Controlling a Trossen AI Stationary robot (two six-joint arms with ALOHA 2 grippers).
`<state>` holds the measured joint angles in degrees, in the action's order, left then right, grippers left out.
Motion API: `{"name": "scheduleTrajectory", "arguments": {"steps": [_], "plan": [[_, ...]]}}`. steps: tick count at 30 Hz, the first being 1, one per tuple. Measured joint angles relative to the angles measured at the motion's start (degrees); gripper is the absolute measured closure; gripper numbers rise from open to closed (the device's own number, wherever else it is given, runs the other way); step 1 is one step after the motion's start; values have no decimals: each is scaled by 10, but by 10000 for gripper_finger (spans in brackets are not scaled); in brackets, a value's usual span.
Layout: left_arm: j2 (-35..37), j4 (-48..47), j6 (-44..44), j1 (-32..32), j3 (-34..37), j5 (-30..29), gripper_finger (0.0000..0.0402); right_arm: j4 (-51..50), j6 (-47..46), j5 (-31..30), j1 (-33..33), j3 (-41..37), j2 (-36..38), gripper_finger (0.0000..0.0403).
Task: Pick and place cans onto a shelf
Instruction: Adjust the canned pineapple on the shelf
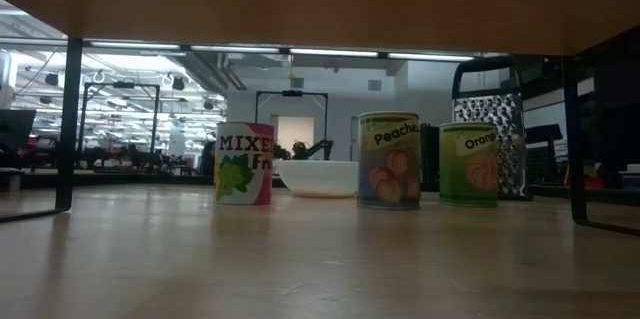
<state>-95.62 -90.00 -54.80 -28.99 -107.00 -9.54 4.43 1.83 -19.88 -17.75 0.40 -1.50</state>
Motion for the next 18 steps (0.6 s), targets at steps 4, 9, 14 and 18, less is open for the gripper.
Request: {"name": "scheduleTrajectory", "arguments": {"steps": [4,9,14,18], "plan": [[0,0,14,0,0,0,294,0,0,0,0,0,0,331],[0,0,24,0,0,0,294,0,0,0,0,0,0,331],[0,0,29,0,0,0,303,0,0,0,0,0,0,331],[0,0,29,0,0,0,329,0,0,0,0,0,0,331]]}}
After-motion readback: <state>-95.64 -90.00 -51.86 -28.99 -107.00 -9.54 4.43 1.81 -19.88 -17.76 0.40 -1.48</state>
